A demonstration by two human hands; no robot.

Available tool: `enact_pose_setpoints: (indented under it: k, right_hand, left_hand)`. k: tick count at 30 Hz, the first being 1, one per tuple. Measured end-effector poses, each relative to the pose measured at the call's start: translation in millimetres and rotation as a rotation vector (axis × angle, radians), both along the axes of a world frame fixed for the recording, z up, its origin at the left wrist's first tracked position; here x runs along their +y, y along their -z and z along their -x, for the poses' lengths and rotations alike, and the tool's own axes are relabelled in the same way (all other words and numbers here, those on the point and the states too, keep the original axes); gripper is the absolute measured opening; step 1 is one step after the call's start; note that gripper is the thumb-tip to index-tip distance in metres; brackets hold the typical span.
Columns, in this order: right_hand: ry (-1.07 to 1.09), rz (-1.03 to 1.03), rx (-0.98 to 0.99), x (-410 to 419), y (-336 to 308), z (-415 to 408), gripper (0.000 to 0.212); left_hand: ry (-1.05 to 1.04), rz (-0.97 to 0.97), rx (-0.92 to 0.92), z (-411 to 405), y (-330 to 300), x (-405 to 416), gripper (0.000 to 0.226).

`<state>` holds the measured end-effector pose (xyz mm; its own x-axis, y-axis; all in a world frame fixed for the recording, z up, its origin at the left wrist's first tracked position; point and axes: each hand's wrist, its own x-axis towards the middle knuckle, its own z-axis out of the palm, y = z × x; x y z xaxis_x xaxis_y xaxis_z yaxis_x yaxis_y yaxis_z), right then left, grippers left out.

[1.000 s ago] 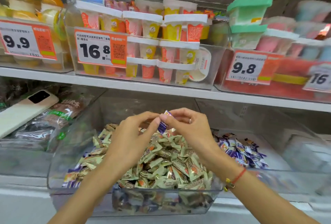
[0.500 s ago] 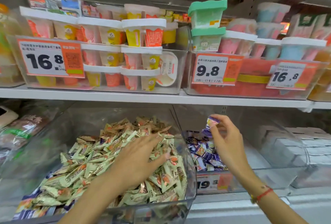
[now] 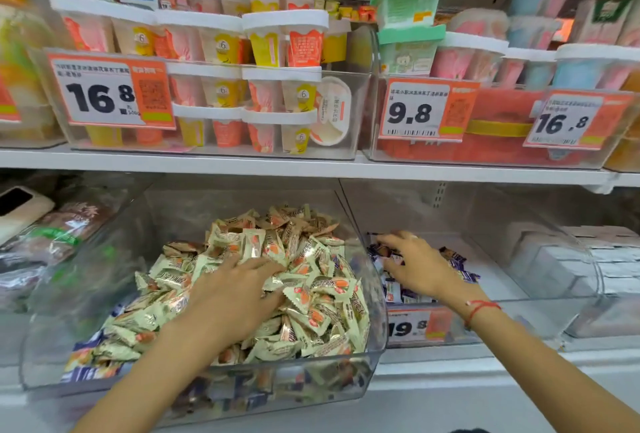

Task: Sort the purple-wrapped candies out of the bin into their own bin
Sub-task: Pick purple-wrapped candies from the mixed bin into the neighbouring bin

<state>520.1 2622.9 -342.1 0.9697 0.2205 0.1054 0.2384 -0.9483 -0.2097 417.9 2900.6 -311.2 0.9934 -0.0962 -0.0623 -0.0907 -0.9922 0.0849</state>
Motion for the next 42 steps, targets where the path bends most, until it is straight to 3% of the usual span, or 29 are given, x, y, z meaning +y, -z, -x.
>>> enact_pose_setpoints:
  k: [3, 7, 12, 17, 23, 26, 28, 36, 39, 42]
  right_hand:
    - [-0.087, -0.336, -0.314, 17, -9, 31, 0.032]
    - [-0.285, -0.452, -0.537, 59, -37, 64, 0.019]
    - [-0.485, -0.361, -0.4, 133, -59, 59, 0.016]
    - [-0.58, -0.16, -0.214, 211, -59, 21, 0.024]
    - [-0.485, 0.207, 0.179, 284, -34, -13, 0.041]
    - [-0.509, 0.262, 0.36, 301, -25, -17, 0.057]
    - [-0.579, 0.268, 0.418, 303, -25, -13, 0.052]
    - [-0.819, 0.345, 0.41, 228, -43, 11, 0.041]
    - [-0.809, 0.301, 0.403, 214, -57, 11, 0.042]
    - [-0.7, 0.17, 0.205, 226, -58, 3, 0.032]
  left_hand:
    - [-0.053, 0.015, 0.03, 11, -5, 13, 0.061]
    - [-0.116, 0.042, 0.001, 25, -16, 38, 0.075]
    - [-0.152, 0.035, -0.257, 34, -10, 78, 0.087]
    - [-0.29, 0.139, -0.719, 37, -2, 120, 0.031]
    - [-0.418, 0.226, -0.684, 40, 13, 128, 0.042]
    - [-0.531, 0.271, -0.649, 42, 8, 125, 0.046]
    - [-0.569, 0.282, -0.633, 43, 7, 123, 0.047]
    - [-0.463, 0.269, -0.543, 52, 5, 139, 0.05]
    - [-0.468, 0.326, -0.581, 57, 4, 145, 0.048]
    - [-0.514, 0.308, -0.645, 56, 6, 137, 0.046]
